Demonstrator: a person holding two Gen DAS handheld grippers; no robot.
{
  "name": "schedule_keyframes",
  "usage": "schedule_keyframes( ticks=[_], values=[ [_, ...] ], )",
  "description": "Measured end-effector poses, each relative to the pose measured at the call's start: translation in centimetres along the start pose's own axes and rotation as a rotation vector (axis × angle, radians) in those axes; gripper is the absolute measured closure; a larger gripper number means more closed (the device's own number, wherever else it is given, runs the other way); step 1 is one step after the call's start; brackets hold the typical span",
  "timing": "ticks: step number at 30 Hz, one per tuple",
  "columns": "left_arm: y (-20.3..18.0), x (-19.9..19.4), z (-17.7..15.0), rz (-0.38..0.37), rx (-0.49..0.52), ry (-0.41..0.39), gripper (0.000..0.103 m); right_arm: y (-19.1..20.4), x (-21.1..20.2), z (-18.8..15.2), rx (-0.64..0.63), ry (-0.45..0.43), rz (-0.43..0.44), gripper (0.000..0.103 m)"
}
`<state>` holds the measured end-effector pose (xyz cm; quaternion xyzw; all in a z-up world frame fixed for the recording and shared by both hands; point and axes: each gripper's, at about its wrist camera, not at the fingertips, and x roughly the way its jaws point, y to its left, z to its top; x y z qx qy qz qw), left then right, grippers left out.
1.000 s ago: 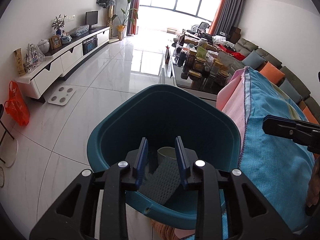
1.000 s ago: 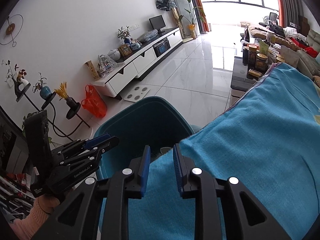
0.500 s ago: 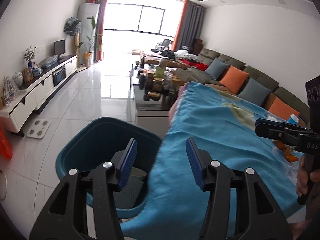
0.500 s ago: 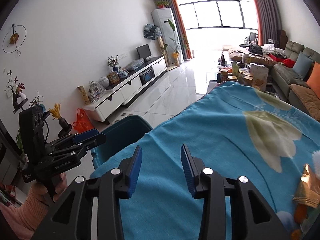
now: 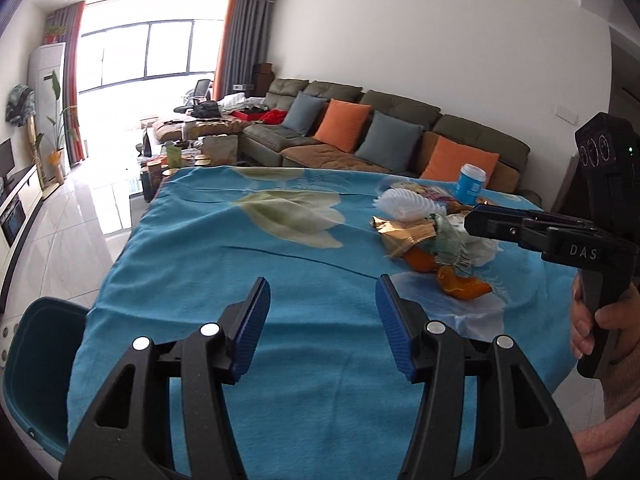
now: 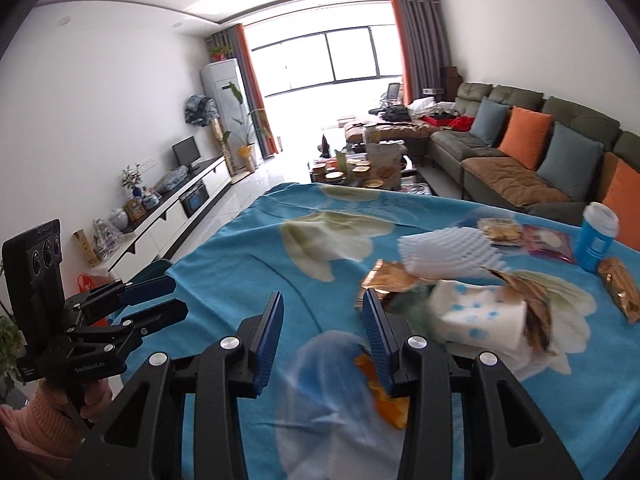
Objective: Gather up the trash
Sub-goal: 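Move both open tools back over the remaining trash on the table, then grasp the gold foil wrapper with the left tool while the right grasps the brown wrapper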
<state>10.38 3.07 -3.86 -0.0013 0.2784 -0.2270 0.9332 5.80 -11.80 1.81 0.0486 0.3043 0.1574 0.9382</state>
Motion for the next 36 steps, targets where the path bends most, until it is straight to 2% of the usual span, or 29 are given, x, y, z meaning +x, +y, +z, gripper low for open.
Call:
schedule_keyframes(
  ticks=[6,10,14,22,26,32,33,36],
  values=[
    [-3.8,3.8,1.4,-0.052,0.088,0.047,0.049,-5.3,-2.5,-1.0,0.062,-0.039,-0.136,0.060],
    [-5.8,5.9,2.3,-0.071,0.132,0.067,0.049,-8.0,-3.2,-1.9,0.104,-0.041,-0.170,0.060],
    [-7.3,7.6,3.0,-0.061,0.174,0.087,0.049,-9.5,-3.3,-2.6,0.138,-0.039,-0.171,0.060],
    [-7.9,10.5,4.0,-0.023,0.228,0.146,0.051,-12.6,-2.4,-3.7,0.166,0.009,-0.252,0.060],
    [-8.0,11.6,4.1,-0.019,0.258,0.163,0.052,-13.2,-1.3,-3.9,0.148,0.058,-0.275,0.060],
    [-8.2,12.8,4.6,-0.044,0.290,0.173,0.055,-13.2,-0.7,-3.2,0.104,0.052,-0.302,0.061],
    [-8.2,12.9,4.7,-0.054,0.296,0.171,0.056,-13.2,-0.6,-3.1,0.094,0.050,-0.304,0.063],
    [-8.5,13.3,4.9,-0.080,0.316,0.166,0.064,-13.3,-0.2,-2.8,0.075,0.057,-0.296,0.082]
  ],
)
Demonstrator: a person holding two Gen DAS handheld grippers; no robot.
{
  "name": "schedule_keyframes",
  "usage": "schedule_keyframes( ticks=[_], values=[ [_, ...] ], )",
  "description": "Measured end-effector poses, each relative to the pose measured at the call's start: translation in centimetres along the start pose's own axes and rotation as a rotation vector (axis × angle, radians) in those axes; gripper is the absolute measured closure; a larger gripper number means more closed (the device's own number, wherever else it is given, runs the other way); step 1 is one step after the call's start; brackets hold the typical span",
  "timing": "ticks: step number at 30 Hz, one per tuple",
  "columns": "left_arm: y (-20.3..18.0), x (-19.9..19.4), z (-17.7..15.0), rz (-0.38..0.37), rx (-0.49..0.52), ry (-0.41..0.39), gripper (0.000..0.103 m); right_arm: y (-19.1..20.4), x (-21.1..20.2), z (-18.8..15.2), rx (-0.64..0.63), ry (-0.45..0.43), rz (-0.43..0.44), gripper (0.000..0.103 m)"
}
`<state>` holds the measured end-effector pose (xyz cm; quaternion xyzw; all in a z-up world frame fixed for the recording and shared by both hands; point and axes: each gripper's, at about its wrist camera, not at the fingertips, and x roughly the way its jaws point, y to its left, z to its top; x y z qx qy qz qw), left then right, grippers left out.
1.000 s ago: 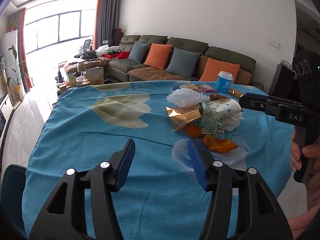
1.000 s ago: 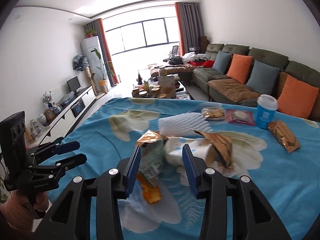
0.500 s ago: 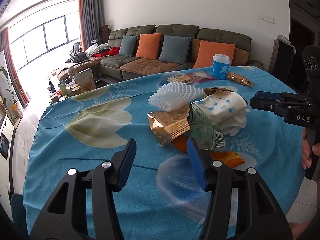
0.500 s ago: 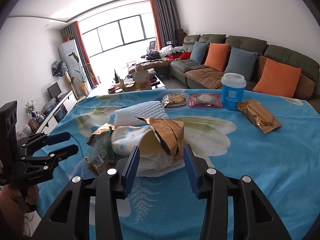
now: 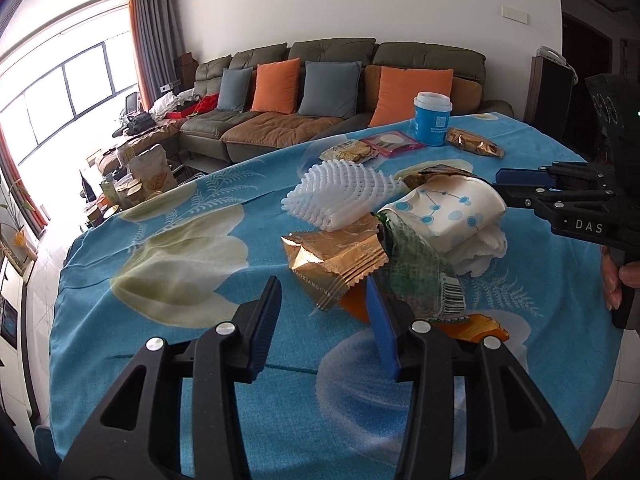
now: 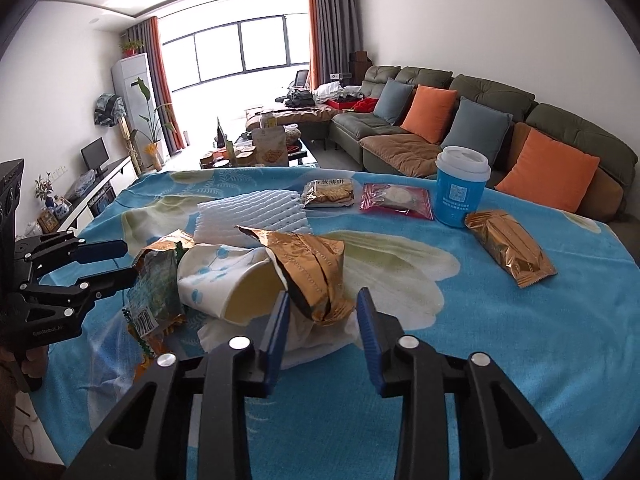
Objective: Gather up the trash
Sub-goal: 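Grasp the gold foil wrapper with the left tool while the right grasps the brown wrapper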
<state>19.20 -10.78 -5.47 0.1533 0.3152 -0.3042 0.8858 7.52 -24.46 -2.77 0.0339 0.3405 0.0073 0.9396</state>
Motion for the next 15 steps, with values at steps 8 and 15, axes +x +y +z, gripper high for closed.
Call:
schedule_keyframes(
  ticks=[8,15],
  values=[
    [0.0,0.4,0.5,-0.055,0.019,-0.018,0.090,-0.2,-0.3,0.1,-0.003,-0.012,0.010,0.098],
    [-0.4,0.0,0.3,-0.041,0.011,-0.032,0.098,-0.6,-1.2,0.4,0.020,-0.036,0.024,0.101]
  ],
)
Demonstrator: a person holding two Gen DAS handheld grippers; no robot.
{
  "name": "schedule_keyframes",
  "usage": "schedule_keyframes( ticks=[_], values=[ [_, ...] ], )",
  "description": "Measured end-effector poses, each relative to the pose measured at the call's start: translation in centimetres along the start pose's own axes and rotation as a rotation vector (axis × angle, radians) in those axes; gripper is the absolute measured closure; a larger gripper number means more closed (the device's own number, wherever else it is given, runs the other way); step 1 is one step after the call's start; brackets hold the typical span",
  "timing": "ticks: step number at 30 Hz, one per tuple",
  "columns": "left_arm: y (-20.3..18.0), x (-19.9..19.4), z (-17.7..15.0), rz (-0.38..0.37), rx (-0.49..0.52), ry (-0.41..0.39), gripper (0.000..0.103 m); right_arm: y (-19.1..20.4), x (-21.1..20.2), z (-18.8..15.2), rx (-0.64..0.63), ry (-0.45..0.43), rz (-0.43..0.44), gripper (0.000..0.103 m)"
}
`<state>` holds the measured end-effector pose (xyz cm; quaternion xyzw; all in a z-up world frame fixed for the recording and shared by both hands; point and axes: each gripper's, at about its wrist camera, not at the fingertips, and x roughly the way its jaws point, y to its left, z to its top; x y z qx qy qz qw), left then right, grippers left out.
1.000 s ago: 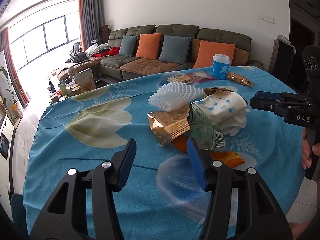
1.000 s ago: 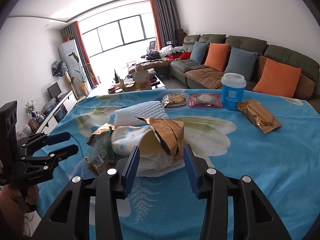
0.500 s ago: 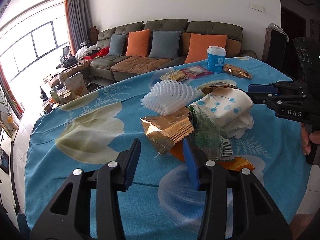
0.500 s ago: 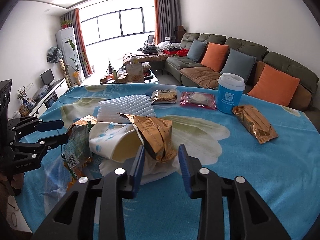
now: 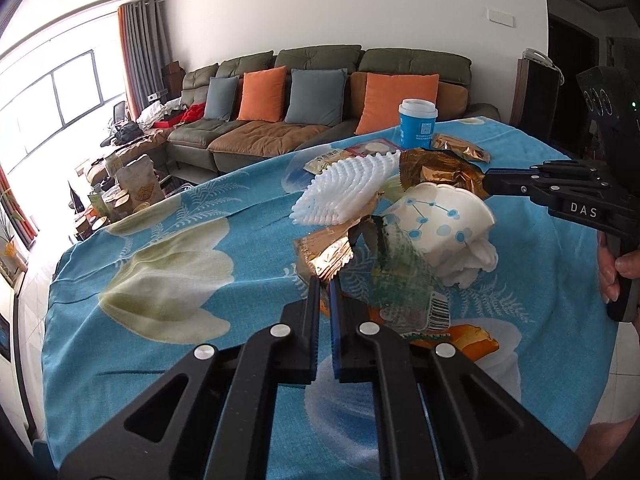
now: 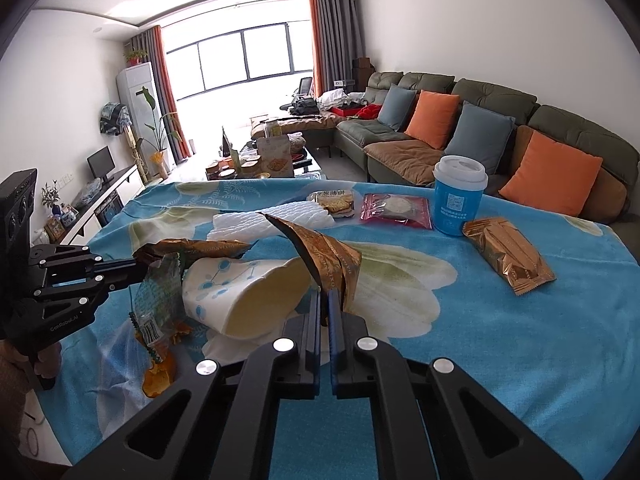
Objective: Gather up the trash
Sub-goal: 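Grasp the gold foil wrapper with the left tool while the right grasps the brown wrapper, then lift the gold foil with the left tool while the right tool lifts the brown wrapper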
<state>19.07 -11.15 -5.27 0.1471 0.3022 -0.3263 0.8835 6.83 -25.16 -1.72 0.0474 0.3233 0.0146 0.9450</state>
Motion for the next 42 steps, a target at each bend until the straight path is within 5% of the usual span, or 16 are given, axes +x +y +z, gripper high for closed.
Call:
schedule_keyframes(
  ticks=[16,42],
  values=[
    [2.3,-6.7,-2.7,0.029,-0.117,-0.068,0.100,0.5,-4.2,0.8,0.024,-0.093,0.060,0.101],
    [7.2,-18.3,-11.4,0.149,-0.346,-0.120,0.100,11.8,-4.8,1.2,-0.121,-0.094,0.361,0.101]
  ],
)
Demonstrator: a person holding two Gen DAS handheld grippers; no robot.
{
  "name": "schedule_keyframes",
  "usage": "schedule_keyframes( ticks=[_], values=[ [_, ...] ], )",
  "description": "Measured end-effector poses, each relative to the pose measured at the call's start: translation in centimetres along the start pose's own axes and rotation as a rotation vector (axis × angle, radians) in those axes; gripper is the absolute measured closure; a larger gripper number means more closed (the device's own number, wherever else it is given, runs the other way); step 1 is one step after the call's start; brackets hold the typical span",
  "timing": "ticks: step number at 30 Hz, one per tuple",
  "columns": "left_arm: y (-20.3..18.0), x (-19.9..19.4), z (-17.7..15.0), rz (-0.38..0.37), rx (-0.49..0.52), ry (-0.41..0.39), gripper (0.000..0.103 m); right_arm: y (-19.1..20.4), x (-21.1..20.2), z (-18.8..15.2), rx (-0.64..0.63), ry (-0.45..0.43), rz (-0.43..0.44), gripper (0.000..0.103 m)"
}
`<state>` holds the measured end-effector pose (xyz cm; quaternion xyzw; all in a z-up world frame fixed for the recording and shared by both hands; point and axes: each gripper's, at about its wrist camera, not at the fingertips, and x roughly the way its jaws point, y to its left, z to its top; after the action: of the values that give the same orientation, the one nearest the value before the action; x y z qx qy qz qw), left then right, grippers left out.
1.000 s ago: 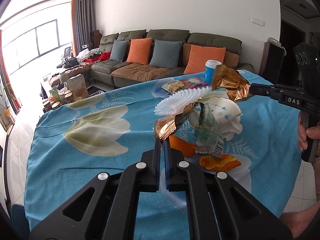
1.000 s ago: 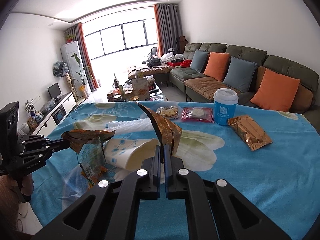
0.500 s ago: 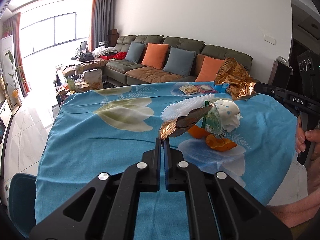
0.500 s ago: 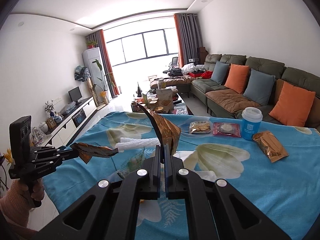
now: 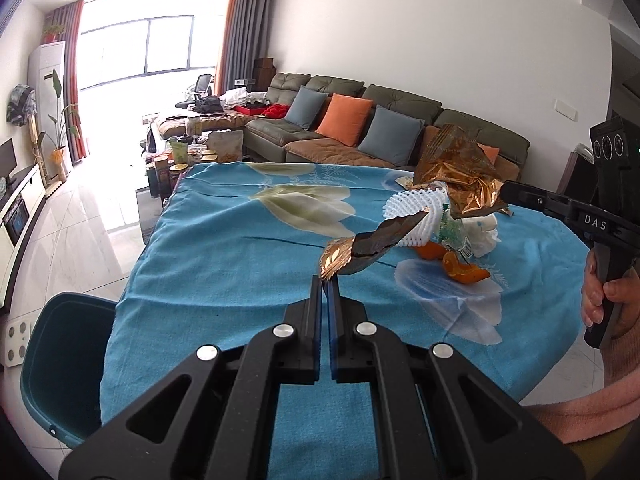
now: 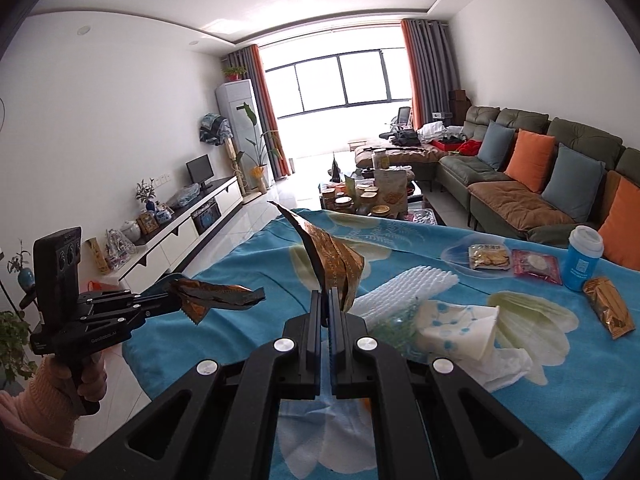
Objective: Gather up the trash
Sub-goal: 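Lift the gold foil with the left tool while the right tool lifts the brown wrapper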
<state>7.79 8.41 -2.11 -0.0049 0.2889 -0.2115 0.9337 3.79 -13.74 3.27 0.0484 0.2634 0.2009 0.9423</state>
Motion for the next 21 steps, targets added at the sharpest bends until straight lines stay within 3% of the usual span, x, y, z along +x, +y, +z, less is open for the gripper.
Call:
schedule_keyframes(
  ticks=[21],
  values=[
    [11.7,-8.8,-4.1,0.306,-0.240,-0.057,0.100,12.0,9.9,1.0,-0.101,0.145,0.333,0.101]
  ],
)
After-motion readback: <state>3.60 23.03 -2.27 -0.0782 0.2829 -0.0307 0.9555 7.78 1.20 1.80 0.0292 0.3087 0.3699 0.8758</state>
